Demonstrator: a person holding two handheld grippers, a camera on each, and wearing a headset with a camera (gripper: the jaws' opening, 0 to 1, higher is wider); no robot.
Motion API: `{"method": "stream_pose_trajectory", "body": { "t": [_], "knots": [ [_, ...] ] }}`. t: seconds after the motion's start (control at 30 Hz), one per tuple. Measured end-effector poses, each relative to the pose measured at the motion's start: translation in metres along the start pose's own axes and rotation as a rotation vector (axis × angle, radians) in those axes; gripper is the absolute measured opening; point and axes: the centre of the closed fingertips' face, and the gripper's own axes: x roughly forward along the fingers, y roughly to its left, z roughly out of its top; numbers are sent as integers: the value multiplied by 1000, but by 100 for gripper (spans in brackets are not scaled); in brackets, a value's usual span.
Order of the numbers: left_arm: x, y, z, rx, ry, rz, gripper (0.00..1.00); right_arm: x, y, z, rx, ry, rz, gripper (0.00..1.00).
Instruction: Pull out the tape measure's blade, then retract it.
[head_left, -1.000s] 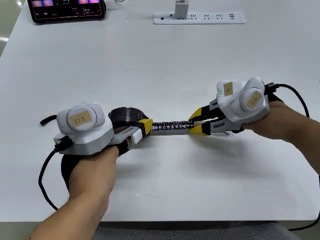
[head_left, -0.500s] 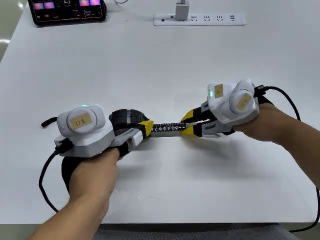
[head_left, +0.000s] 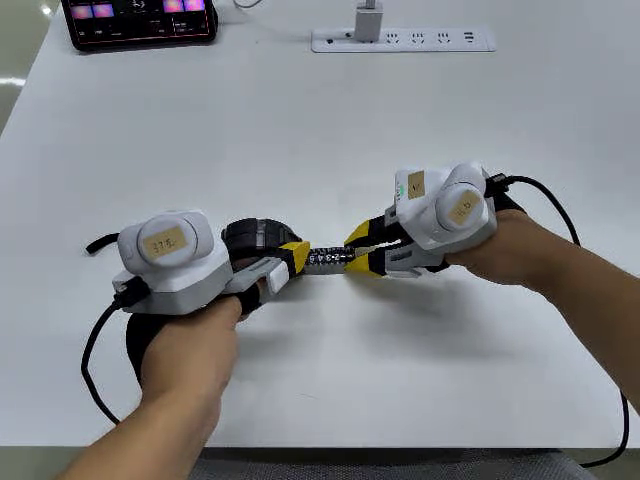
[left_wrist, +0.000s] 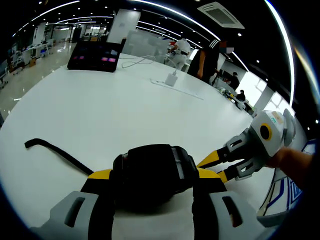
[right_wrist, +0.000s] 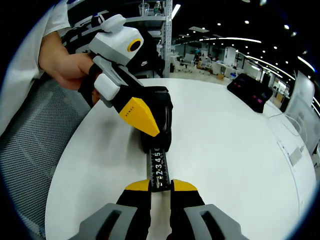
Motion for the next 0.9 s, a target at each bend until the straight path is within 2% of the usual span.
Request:
{"method": "stream_pose_trajectory", "body": {
  "t": [0.47,0.9],
  "knots": [
    [1,0,0,0,0,-1,58,11,1,7,-9,-4,6,10],
    [0,0,0,7,-4,5,58,11,1,8,17,-7,5,10]
  ]
}}
